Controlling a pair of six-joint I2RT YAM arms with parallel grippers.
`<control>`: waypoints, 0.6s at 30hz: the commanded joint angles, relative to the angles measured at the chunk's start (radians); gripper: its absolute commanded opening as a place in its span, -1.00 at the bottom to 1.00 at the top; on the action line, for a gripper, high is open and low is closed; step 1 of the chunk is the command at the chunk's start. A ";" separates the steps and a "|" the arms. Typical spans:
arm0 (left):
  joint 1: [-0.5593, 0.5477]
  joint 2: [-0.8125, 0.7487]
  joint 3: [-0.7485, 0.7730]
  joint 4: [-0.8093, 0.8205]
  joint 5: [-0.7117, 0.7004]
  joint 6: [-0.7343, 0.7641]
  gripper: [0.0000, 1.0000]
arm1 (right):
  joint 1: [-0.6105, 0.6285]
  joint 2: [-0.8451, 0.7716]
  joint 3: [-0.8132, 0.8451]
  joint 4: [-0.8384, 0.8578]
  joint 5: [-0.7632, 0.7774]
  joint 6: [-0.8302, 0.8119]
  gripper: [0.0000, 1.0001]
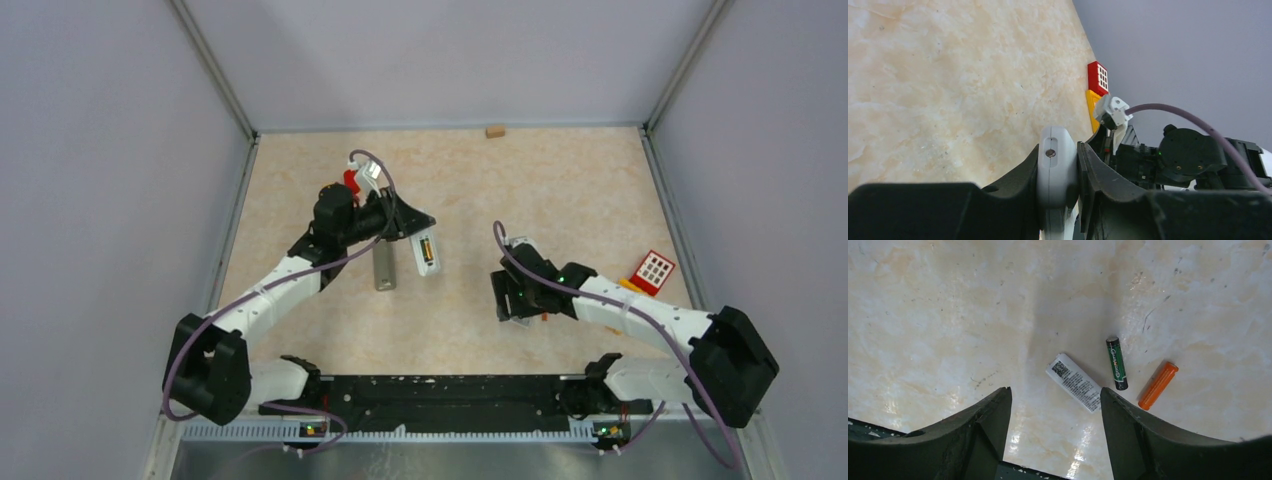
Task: Load the batteries into the remote control
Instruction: Pick up the battery cover at the center of the board.
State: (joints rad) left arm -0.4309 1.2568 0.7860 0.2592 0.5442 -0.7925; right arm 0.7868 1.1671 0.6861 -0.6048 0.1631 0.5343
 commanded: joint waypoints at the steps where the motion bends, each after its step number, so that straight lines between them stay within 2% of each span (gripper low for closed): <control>1: 0.037 -0.049 0.028 0.040 0.043 -0.002 -1.00 | -0.009 0.065 -0.010 0.113 -0.045 -0.063 0.34; 9: 0.091 -0.030 0.025 0.139 0.148 -0.054 -1.00 | -0.012 0.146 0.004 0.130 -0.003 -0.068 0.37; 15: 0.108 -0.031 0.018 0.143 0.161 -0.032 -1.00 | -0.012 0.202 0.006 0.145 -0.051 -0.056 0.40; 18: 0.112 -0.030 0.018 0.147 0.163 -0.031 -1.00 | -0.014 0.218 0.015 0.099 -0.045 -0.041 0.40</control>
State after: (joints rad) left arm -0.3275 1.2434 0.7860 0.3332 0.6785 -0.8330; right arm 0.7822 1.3647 0.6830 -0.4904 0.1253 0.4797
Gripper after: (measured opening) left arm 0.307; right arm 0.696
